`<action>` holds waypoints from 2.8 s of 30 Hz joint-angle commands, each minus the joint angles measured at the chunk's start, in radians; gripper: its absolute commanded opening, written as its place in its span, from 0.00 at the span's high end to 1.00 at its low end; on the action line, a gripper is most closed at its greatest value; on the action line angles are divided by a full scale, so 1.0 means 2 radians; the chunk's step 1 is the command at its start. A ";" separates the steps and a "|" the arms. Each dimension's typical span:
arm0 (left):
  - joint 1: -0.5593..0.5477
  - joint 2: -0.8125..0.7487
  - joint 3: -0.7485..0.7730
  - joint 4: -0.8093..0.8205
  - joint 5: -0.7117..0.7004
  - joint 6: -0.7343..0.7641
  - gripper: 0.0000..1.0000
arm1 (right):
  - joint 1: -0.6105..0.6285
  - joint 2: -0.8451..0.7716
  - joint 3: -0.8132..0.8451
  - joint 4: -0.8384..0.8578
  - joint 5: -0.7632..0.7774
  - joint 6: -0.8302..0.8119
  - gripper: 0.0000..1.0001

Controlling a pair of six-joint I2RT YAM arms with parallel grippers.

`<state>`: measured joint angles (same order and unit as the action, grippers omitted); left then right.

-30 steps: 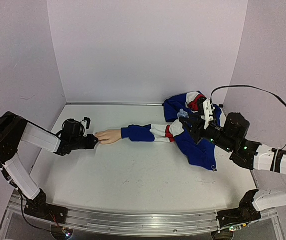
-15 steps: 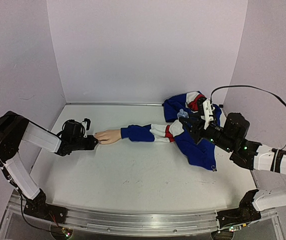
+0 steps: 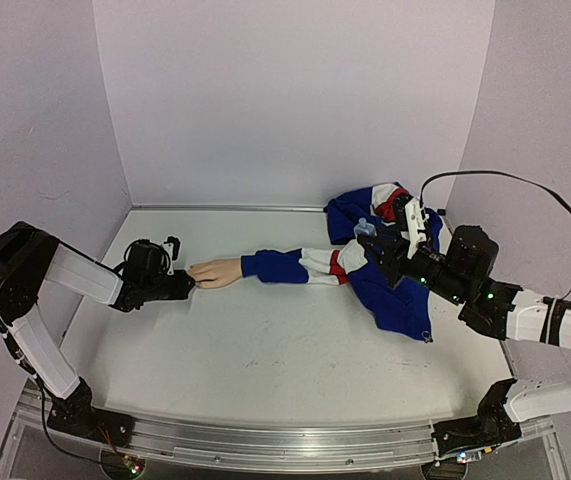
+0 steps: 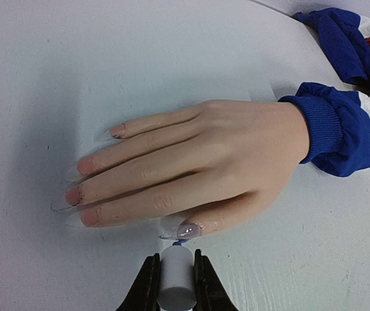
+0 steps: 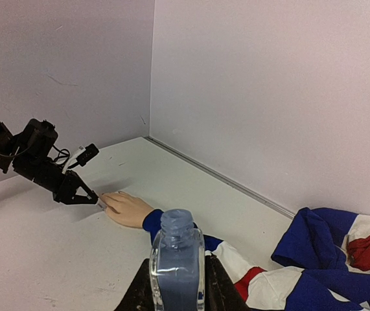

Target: Paint the nails

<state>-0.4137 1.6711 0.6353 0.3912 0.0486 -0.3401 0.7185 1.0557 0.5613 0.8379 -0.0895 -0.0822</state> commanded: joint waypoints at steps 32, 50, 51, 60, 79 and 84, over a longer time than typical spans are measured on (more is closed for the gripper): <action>-0.001 -0.018 0.007 0.015 -0.048 -0.014 1.00 | -0.002 -0.005 0.005 0.041 -0.005 0.002 1.00; -0.005 -0.017 0.004 0.022 -0.004 -0.016 1.00 | -0.002 -0.003 0.005 0.042 -0.006 0.003 1.00; -0.006 -0.014 0.006 0.024 -0.004 -0.016 1.00 | -0.002 -0.004 0.005 0.041 -0.006 0.003 1.00; -0.006 0.001 0.013 0.030 0.002 -0.016 1.00 | -0.001 -0.004 0.005 0.042 -0.006 0.003 1.00; -0.006 -0.018 0.007 0.032 -0.003 -0.012 1.00 | -0.002 -0.002 0.005 0.042 -0.008 0.004 1.00; -0.005 -0.013 0.012 0.032 -0.005 -0.010 1.00 | -0.002 -0.002 0.006 0.041 -0.008 0.004 1.00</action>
<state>-0.4202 1.6524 0.6262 0.4034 0.0418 -0.3668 0.7185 1.0615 0.5613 0.8379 -0.0937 -0.0822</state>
